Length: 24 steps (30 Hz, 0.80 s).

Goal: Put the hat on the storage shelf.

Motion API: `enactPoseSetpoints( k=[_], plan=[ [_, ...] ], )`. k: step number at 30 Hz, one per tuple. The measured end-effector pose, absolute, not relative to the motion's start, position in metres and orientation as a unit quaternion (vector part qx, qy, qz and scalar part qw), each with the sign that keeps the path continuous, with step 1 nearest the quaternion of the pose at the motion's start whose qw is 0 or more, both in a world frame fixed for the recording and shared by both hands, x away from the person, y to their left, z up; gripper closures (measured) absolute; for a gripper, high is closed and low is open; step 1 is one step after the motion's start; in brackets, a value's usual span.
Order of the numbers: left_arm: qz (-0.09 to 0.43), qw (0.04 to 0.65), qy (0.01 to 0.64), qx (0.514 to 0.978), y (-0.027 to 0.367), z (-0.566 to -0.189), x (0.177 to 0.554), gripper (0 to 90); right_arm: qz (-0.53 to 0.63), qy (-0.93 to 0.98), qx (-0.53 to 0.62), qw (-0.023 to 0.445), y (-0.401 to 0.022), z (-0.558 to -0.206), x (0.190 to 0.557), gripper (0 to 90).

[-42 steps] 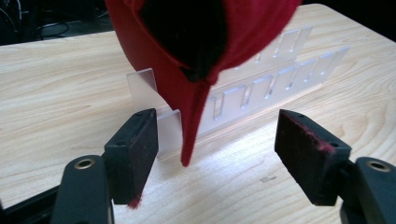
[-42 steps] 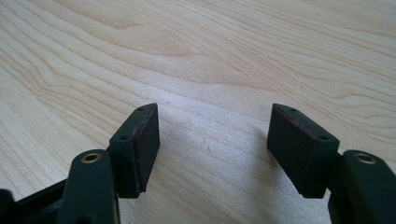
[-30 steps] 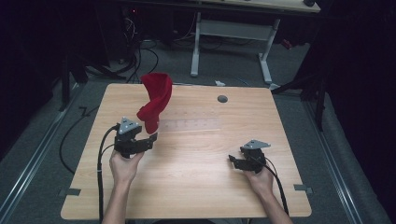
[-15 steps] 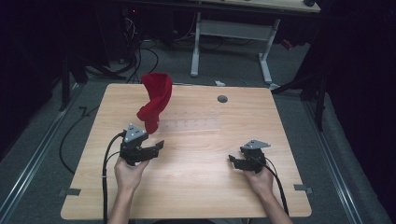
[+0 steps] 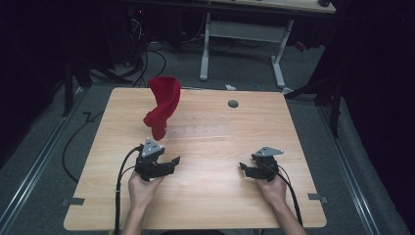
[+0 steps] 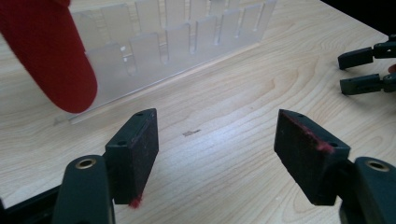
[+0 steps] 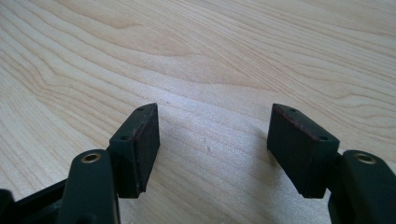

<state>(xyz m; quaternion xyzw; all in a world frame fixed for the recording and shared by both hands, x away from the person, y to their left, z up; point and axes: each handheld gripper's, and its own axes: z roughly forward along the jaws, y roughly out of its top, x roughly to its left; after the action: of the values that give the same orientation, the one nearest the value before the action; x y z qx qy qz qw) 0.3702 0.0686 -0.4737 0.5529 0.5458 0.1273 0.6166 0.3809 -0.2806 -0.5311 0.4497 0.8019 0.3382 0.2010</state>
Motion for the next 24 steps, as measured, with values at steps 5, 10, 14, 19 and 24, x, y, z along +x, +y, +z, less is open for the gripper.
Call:
enactPoseSetpoints(
  k=[5,10,14,19,24],
  plan=[
    [0.120,0.616,0.547,0.555,0.064,-0.482,0.367,30.9,0.338,0.802,0.450,0.201,-0.281,-0.531,0.381,34.6],
    [0.117,0.613,0.551,0.555,0.060,-0.494,0.366,31.1,0.338,0.802,0.450,0.201,-0.281,-0.531,0.381,34.6],
    [0.124,0.602,0.553,0.562,0.054,-0.506,0.365,31.5,0.338,0.802,0.450,0.201,-0.280,-0.531,0.381,34.5],
    [0.142,0.579,0.552,0.583,0.042,-0.522,0.368,32.1,0.338,0.802,0.450,0.201,-0.280,-0.531,0.381,34.6],
    [0.156,0.568,0.544,0.598,0.032,-0.531,0.370,32.6,0.338,0.802,0.450,0.201,-0.280,-0.531,0.381,34.5]
  ],
)
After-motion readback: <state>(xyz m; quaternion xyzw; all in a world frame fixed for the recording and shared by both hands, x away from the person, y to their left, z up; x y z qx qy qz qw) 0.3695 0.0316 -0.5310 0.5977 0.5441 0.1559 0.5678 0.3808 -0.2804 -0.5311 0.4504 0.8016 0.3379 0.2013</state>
